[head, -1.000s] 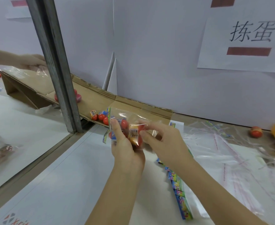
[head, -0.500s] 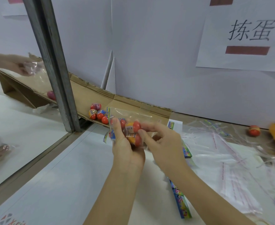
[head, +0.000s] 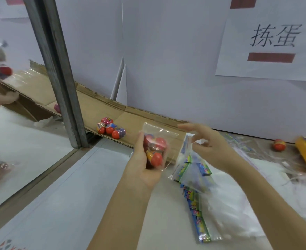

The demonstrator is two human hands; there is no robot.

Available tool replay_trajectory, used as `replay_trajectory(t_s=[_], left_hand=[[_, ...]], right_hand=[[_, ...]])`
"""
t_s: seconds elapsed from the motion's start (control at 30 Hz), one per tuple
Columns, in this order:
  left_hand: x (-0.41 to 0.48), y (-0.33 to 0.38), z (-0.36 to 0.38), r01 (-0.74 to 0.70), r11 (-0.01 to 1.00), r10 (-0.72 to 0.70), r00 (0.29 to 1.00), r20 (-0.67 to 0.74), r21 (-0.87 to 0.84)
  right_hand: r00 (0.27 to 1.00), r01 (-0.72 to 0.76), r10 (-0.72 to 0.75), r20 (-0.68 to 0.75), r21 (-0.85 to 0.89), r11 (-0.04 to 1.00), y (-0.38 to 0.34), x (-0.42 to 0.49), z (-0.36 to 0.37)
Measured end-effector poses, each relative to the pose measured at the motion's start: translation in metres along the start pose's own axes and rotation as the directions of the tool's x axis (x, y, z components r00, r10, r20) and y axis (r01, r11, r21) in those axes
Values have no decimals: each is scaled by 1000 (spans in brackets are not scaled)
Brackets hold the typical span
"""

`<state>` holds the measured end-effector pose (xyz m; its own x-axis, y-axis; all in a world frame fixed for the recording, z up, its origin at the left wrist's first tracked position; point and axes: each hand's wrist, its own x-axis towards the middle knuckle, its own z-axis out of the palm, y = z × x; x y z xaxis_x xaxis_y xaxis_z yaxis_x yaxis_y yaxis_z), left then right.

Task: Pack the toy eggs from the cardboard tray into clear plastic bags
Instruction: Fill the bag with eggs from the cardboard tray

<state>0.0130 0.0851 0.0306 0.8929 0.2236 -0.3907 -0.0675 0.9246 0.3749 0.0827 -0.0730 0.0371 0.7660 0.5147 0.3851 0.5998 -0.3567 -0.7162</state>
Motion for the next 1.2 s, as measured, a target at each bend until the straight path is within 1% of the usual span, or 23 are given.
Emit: replay_trajectory(t_s=[0.07,0.17,0.2,0.3,0.4,0.47,0.53,0.6,0.63,0.67,0.7,0.73,0.77,0.8,0.83,0.87,0.9,0.97,1.03,1.07,1.17,1.2], left_hand=[[-3,-2,4,67,997,-68,997,20,38],[-4,-6,6,155,983,-160,986,39,99],[-5,-8,6,188,972,-196,980,46,138],[-9,-12,6,264,937,-288,954,79,230],[-14,-15,6,272,928,-311,942,127,253],[-17,-17,5,257,915,-319,932,170,310],[-18,-19,5,218,897,-293,945,149,384],[-18,-19,6,200,857,-254,966,51,475],[-18,-20,6,159,825,-206,978,27,542],[-18,-21,5,72,785,-126,991,45,615],[-19,-23,7,-56,736,-22,994,108,675],[-21,-26,8,-223,676,93,971,218,702],[-23,-29,8,-411,599,204,908,366,687],[-26,-33,8,-576,507,288,815,503,642],[-28,-36,8,-687,426,359,725,587,588],[-28,-39,7,-742,391,420,671,611,545],[-28,-40,7,-764,398,475,645,599,507],[-29,-41,6,-785,431,558,620,552,446],[-31,-42,8,-797,428,591,603,535,425],[-32,-42,8,-794,434,594,607,528,426],[-31,-40,8,-752,517,570,658,492,407],[-29,-39,7,-744,522,567,668,482,416]], right_hand=[[998,25,-25,63,1,1000,1,-3,-13],[979,123,-101,178,-115,986,-1,-12,-23],[976,146,-122,181,-127,981,-3,-15,-24],[983,165,-157,99,-71,984,-9,-23,-24],[992,112,-113,56,31,993,-17,-24,-29],[993,119,-119,2,94,988,-18,-23,-30],[988,144,-127,-84,246,959,-20,-22,-27],[983,144,-72,-166,476,868,-23,-21,-23],[979,140,-26,-203,570,810,-24,-21,-21],[972,127,33,-234,634,763,-24,-20,-20],[963,104,96,-253,672,733,-23,-18,-19],[953,73,155,-261,693,717,-23,-18,-18],[944,48,197,-264,701,711,-23,-17,-17],[941,23,220,-257,698,715,-23,-17,-16],[944,2,224,-240,687,727,-23,-18,-15],[951,-22,223,-214,674,739,-24,-19,-15],[957,-42,222,-189,665,746,-25,-19,-15],[962,-77,228,-153,648,758,-25,-20,-15],[965,-103,227,-127,613,783,-24,-20,-17],[967,-116,228,-114,597,794,-26,-20,-18],[968,-140,234,-88,583,800,-28,-20,-20],[968,-149,238,-79,583,799,-28,-20,-21]])
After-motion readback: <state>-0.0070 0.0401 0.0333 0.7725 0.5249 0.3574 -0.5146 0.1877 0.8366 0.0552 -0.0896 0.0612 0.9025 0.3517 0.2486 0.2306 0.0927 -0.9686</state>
